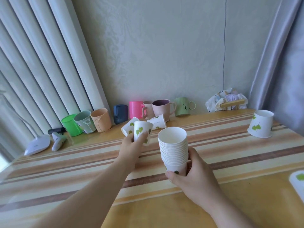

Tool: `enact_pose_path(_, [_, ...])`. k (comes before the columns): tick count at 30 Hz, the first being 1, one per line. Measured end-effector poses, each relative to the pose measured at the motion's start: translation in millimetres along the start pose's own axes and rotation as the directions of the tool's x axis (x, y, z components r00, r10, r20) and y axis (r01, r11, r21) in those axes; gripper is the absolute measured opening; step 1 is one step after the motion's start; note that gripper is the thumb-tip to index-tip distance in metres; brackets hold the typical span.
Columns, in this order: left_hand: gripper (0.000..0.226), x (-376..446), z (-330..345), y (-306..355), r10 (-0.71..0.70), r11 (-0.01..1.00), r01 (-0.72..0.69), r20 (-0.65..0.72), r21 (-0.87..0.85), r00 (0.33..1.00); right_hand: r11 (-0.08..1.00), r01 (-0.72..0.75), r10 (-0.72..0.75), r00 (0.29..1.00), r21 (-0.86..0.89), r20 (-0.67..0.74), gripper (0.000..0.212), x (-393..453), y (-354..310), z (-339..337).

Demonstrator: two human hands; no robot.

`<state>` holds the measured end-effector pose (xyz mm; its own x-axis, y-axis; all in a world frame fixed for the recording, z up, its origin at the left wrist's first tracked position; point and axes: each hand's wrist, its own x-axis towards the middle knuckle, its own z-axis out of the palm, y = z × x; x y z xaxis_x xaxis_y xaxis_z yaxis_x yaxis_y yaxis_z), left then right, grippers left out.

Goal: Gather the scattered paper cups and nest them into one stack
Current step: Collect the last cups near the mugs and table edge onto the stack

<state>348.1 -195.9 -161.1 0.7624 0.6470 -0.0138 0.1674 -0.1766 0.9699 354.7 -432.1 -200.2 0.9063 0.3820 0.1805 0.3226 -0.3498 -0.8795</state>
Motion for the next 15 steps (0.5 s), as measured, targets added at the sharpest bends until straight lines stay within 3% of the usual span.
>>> enact_pose_path(2, [0.020,-18,3,17,-0.023,0.964,0.036,0.055,-0.262,0.998,1.000,-0.001,0.001,1.000,-0.004,0.005,0.058,-1,0,-1])
enact_pose_path(6, [0.046,-48,9,51,0.229,0.870,-0.149,0.117,-0.470,0.966,1.000,0.014,-0.013,1.000,-0.004,0.024,0.060,-2,-2,-2])
enact_pose_path(10, [0.037,-68,13,66,0.441,0.883,-0.367,0.246,-0.294,0.863,1.000,0.030,-0.030,0.999,-0.001,0.026,0.057,-3,-3,-3])
enact_pose_path(15, [0.070,-68,16,40,0.344,0.935,-0.302,0.270,-0.186,0.899,0.999,0.040,-0.041,0.999,0.011,0.028,0.061,-3,-4,-3])
